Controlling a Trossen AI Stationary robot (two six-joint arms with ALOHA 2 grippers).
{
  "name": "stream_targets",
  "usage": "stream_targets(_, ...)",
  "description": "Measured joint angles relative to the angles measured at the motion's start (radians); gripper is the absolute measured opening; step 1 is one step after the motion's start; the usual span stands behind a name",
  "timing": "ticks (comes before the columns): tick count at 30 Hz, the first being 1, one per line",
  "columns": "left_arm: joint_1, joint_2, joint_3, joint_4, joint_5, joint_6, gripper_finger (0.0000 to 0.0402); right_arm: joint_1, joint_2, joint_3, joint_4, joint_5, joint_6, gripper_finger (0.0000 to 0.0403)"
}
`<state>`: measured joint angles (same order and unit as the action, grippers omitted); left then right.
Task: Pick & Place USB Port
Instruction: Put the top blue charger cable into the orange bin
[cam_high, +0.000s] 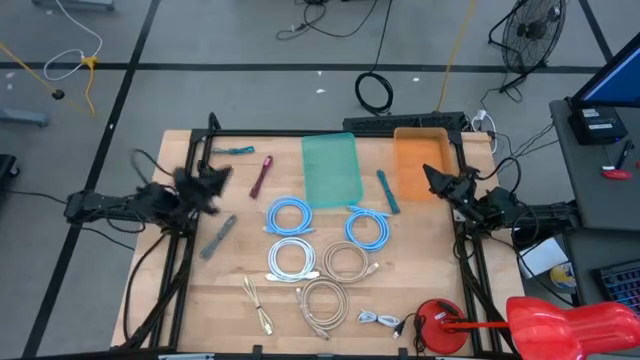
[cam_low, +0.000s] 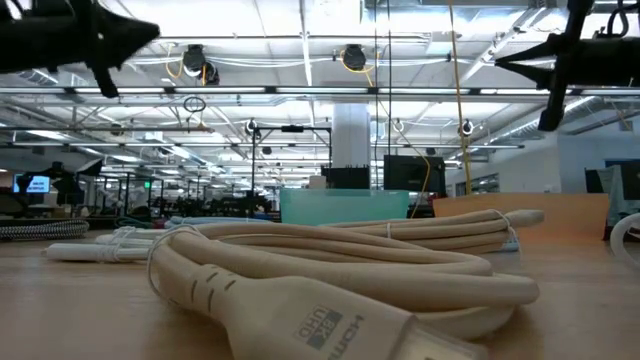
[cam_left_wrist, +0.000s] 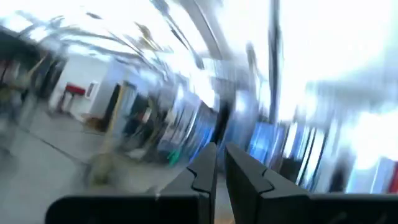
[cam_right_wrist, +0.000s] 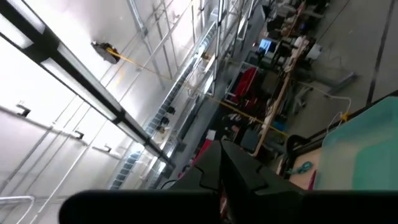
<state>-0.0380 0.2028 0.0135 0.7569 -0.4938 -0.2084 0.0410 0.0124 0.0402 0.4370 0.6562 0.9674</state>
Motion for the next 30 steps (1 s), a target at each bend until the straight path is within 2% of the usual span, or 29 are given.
stream_targets(3, 0.000, -0.001, 0.001, 0.189, -0.143, -0.363, 0.0033, 0.000, 0.000, 0.000, 0.000, 0.007, -0.016, 0.0000)
stream_targets(5, 0.003, -0.001, 0.003, 0.244, -0.193, -0.472, 0.0033, 0.000, 0.000, 0.000, 0.000, 0.028, -0.019, 0.0000)
stream_targets(9, 0.010, 0.003, 0.022, 0.220, -0.146, -0.501, 0.0033, 0.000, 0.000, 0.000, -0.001, 0.032, -0.019, 0.0000)
stream_targets(14, 0.010, 0.056, 0.136, 0.065, -0.022, -0.561, 0.0033, 0.000, 0.000, 0.000, -0.011, 0.033, -0.019, 0.0000)
stream_targets(17, 0.010, 0.114, 0.282, -0.110, 0.088, -0.549, 0.0033, 0.000, 0.000, 0.000, -0.018, 0.051, -0.019, 0.0000)
stream_targets(22, 0.010, 0.281, 0.607, -0.635, 0.219, -0.377, 0.0033, 0.000, 0.000, 0.000, -0.024, 0.054, -0.038, 0.0000)
stream_targets(26, 0.010, 0.433, 0.820, -1.051, 0.219, -0.300, 0.0033, 0.000, 0.000, 0.000, -0.024, 0.054, -0.041, 0.0000)
stream_targets(30, 0.021, 0.556, 0.926, -1.338, 0.133, -0.244, 0.0033, 0.000, 0.000, 0.000, -0.024, 0.051, -0.041, 0.0000)
